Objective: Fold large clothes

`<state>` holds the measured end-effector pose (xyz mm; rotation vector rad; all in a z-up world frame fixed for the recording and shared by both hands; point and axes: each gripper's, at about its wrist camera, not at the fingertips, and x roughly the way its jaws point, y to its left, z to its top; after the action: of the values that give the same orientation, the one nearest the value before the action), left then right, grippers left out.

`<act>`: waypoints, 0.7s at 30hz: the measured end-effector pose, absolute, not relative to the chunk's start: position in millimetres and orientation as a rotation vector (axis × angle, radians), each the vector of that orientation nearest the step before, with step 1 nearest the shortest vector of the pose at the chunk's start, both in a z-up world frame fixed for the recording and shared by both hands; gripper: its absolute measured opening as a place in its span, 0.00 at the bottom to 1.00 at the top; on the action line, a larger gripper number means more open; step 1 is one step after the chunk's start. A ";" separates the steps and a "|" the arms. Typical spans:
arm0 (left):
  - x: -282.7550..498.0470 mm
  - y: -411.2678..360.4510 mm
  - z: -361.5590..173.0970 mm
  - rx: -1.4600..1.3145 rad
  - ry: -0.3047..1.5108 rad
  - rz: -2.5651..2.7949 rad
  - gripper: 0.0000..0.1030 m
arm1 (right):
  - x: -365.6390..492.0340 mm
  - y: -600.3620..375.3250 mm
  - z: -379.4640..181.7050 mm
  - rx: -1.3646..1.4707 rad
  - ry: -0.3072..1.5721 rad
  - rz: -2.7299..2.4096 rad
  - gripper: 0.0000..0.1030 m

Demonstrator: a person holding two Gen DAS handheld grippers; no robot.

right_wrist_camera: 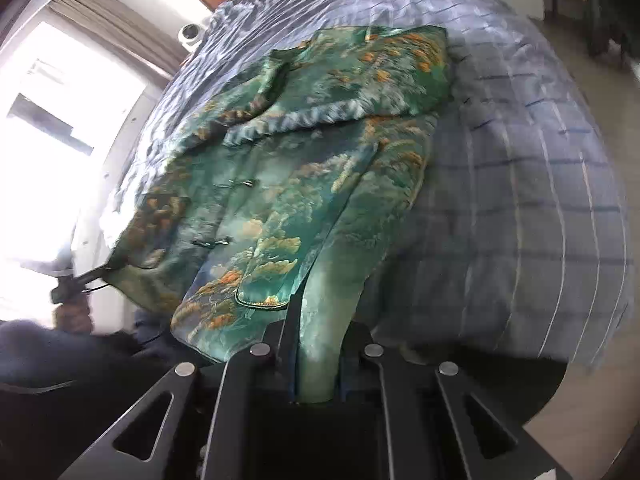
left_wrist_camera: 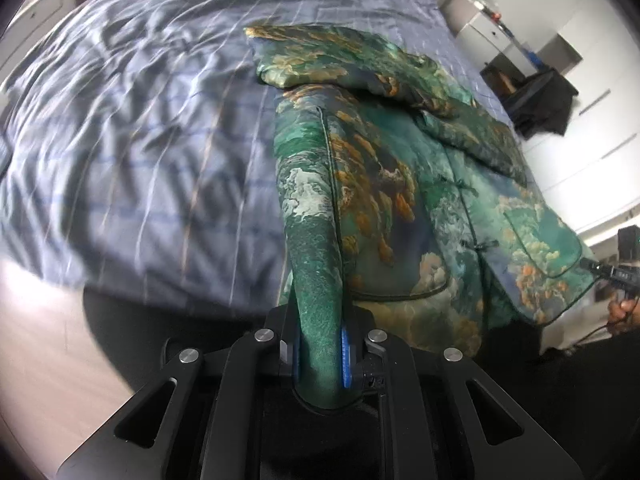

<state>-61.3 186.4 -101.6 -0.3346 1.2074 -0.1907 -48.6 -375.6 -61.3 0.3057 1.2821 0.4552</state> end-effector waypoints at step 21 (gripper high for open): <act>229.3 195.5 -81.1 -0.516 1.005 -0.168 0.17 | 217.4 -411.0 -71.3 0.722 0.968 0.389 0.13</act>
<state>229.3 195.5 -81.1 -0.5158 1.0052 -0.1678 217.4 -411.0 -71.3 0.7223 0.9680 0.3891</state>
